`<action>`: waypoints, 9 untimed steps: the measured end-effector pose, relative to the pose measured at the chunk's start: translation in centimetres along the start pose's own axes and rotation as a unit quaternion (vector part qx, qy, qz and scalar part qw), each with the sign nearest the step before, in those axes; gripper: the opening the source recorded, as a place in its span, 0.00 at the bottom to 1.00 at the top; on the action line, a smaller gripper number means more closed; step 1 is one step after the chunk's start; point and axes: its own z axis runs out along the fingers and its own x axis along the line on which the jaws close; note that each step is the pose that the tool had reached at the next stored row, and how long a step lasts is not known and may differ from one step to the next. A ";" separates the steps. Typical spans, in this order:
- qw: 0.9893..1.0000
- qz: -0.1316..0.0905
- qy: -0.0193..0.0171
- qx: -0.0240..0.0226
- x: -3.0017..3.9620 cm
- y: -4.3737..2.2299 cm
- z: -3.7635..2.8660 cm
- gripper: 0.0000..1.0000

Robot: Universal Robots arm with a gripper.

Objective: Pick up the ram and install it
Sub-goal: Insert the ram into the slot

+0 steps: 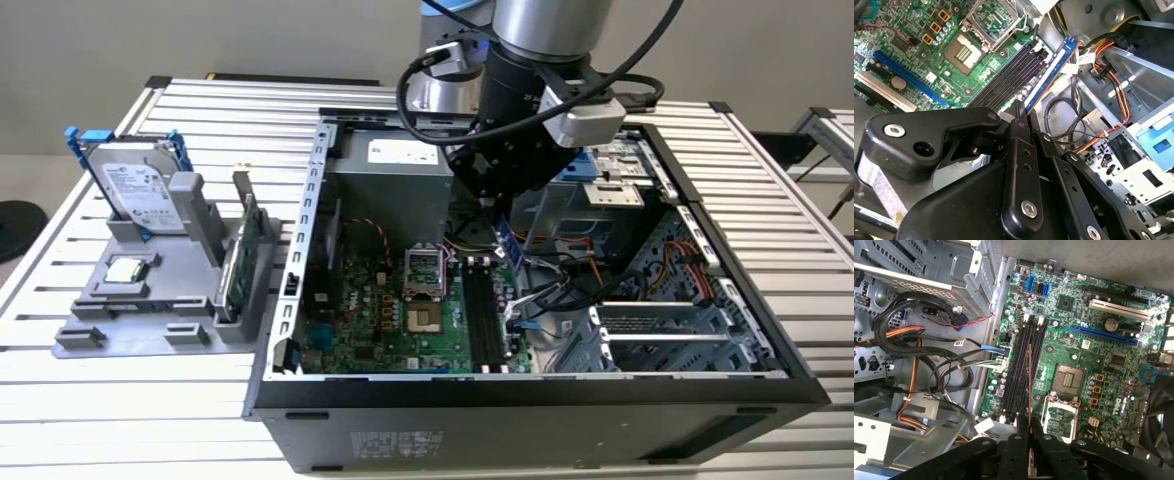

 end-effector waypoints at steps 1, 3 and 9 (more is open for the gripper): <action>1.000 0.000 0.000 0.000 0.00 0.00 0.00 0.00; 1.000 0.001 0.000 0.000 0.00 0.00 0.02 0.00; 1.000 0.020 -0.001 0.000 0.01 -0.02 0.18 0.00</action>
